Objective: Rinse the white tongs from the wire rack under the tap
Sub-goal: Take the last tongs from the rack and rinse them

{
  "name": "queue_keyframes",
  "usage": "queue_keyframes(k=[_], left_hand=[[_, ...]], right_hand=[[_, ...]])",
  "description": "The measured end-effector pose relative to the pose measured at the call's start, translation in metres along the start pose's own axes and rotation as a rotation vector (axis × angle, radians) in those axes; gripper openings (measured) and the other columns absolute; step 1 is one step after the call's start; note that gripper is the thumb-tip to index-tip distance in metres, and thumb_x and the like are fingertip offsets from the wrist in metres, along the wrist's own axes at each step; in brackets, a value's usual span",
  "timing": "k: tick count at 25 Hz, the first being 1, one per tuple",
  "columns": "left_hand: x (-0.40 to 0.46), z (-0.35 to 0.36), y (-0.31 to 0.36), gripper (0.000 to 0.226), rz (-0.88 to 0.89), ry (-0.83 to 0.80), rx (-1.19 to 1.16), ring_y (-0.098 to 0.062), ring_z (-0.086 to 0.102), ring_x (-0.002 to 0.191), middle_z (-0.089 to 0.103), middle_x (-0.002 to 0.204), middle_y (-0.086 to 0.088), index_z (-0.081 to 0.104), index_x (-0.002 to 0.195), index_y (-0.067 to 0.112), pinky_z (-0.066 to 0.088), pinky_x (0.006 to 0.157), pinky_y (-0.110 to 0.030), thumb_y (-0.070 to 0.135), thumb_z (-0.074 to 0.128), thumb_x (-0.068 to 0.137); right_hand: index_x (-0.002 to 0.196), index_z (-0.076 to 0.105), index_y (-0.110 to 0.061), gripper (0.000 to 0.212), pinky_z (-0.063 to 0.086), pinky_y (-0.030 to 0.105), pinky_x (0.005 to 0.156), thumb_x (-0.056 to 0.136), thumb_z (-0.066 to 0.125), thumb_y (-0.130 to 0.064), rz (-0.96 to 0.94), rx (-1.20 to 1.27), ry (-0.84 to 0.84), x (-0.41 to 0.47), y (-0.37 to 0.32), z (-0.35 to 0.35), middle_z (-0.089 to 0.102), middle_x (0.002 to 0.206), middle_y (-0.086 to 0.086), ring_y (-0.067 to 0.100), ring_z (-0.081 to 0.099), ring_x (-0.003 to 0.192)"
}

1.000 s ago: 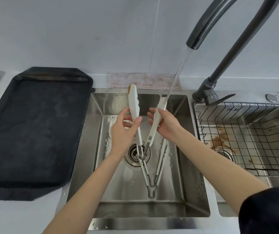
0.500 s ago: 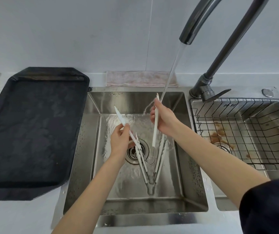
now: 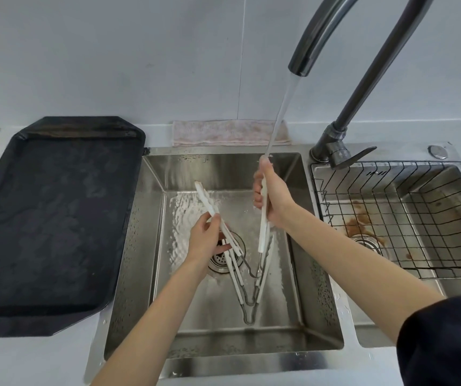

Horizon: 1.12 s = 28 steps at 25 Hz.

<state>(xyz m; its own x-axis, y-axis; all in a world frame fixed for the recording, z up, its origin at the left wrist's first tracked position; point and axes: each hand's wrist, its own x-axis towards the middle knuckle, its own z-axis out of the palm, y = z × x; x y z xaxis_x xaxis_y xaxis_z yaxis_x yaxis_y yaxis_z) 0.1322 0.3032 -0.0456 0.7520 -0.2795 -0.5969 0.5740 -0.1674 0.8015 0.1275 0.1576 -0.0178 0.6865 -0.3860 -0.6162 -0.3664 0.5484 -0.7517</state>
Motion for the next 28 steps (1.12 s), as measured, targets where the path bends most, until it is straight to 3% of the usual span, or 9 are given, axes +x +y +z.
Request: queue_keyframes(k=[3, 7, 11, 13, 15, 17, 19, 23, 28], left_hand=[[0.005, -0.006, -0.005, 0.02, -0.081, -0.053, -0.031, -0.014, 0.064, 0.077, 0.063, 0.088, -0.003, 0.055, 0.096, 0.012, 0.058, 0.055, -0.021, 0.022, 0.038, 0.099], [0.009, -0.009, -0.007, 0.025, -0.126, -0.128, -0.029, -0.016, 0.065, 0.079, 0.065, 0.087, -0.005, 0.058, 0.09, 0.013, 0.057, 0.068, -0.027, 0.022, 0.037, 0.1], [0.012, -0.004, -0.005, 0.023, -0.094, -0.14, 0.01, -0.016, 0.066, 0.079, 0.065, 0.091, -0.004, 0.057, 0.092, 0.013, 0.059, 0.061, -0.023, 0.02, 0.037, 0.1], [0.014, -0.003, -0.004, 0.017, -0.069, -0.146, 0.0, -0.022, 0.066, 0.088, 0.064, 0.102, -0.007, 0.056, 0.101, 0.014, 0.059, 0.072, -0.029, 0.02, 0.04, 0.099], [0.014, -0.002, -0.002, 0.017, -0.051, -0.16, -0.011, -0.022, 0.066, 0.09, 0.064, 0.103, -0.007, 0.054, 0.108, 0.014, 0.057, 0.078, -0.032, 0.021, 0.043, 0.098], [0.013, 0.0, 0.001, 0.022, -0.047, -0.173, -0.037, -0.02, 0.067, 0.087, 0.064, 0.097, -0.005, 0.053, 0.114, 0.011, 0.057, 0.077, -0.031, 0.021, 0.043, 0.097], [0.014, 0.005, 0.004, 0.027, -0.048, -0.181, -0.034, -0.019, 0.068, 0.084, 0.065, 0.096, -0.005, 0.052, 0.119, 0.008, 0.057, 0.075, -0.029, 0.02, 0.042, 0.098], [0.013, 0.018, 0.007, 0.03, -0.082, -0.216, -0.002, -0.016, 0.067, 0.076, 0.065, 0.098, -0.007, 0.048, 0.125, 0.006, 0.058, 0.062, -0.021, 0.015, 0.036, 0.1], [0.01, 0.043, 0.013, 0.035, -0.144, -0.266, -0.049, -0.013, 0.069, 0.069, 0.064, 0.099, -0.008, 0.045, 0.132, 0.003, 0.059, 0.06, -0.023, 0.012, 0.036, 0.099]], right_hand=[[0.108, 0.055, -0.015, 0.02, 0.042, 0.018, 0.047, 0.093, 0.053, -0.028, -0.091, 0.025, -0.133, -0.004, 0.002, 0.001, 0.055, 0.068, -0.001, 0.009, 0.051, 0.057], [0.089, 0.057, -0.02, 0.004, 0.045, 0.018, 0.052, 0.092, 0.056, -0.016, -0.121, 0.084, -0.189, -0.009, -0.001, 0.001, 0.056, 0.071, -0.002, 0.006, 0.054, 0.056], [0.091, 0.052, -0.024, 0.02, 0.038, 0.018, 0.046, 0.092, 0.049, -0.043, -0.043, 0.014, -0.072, -0.011, -0.009, 0.006, 0.049, 0.052, -0.006, 0.005, 0.041, 0.04], [0.096, 0.052, -0.021, 0.037, 0.035, 0.017, 0.043, 0.093, 0.037, -0.054, 0.031, 0.037, -0.007, -0.008, -0.013, 0.003, 0.046, 0.037, -0.007, 0.004, 0.038, 0.031], [0.084, 0.054, -0.016, 0.044, 0.035, 0.016, 0.039, 0.093, 0.035, -0.055, 0.078, 0.119, 0.04, -0.006, -0.015, -0.003, 0.046, 0.033, -0.007, 0.004, 0.039, 0.029], [0.077, 0.053, -0.016, 0.041, 0.038, 0.016, 0.042, 0.095, 0.038, -0.049, 0.091, 0.215, 0.082, -0.008, -0.015, -0.008, 0.049, 0.04, -0.006, 0.005, 0.042, 0.033], [0.084, 0.055, -0.013, 0.034, 0.041, 0.02, 0.05, 0.097, 0.038, -0.04, 0.059, 0.223, 0.091, -0.011, -0.015, -0.013, 0.052, 0.054, -0.002, 0.009, 0.046, 0.045], [0.106, 0.054, -0.011, 0.023, 0.046, 0.028, 0.064, 0.098, 0.039, -0.027, -0.108, 0.02, 0.01, -0.028, -0.019, -0.02, 0.054, 0.075, 0.003, 0.014, 0.052, 0.064], [0.094, 0.059, -0.023, 0.022, 0.047, 0.044, 0.092, 0.094, 0.038, -0.016, -0.282, -0.192, 0.055, -0.04, -0.036, -0.02, 0.057, 0.1, 0.008, 0.024, 0.053, 0.093]])
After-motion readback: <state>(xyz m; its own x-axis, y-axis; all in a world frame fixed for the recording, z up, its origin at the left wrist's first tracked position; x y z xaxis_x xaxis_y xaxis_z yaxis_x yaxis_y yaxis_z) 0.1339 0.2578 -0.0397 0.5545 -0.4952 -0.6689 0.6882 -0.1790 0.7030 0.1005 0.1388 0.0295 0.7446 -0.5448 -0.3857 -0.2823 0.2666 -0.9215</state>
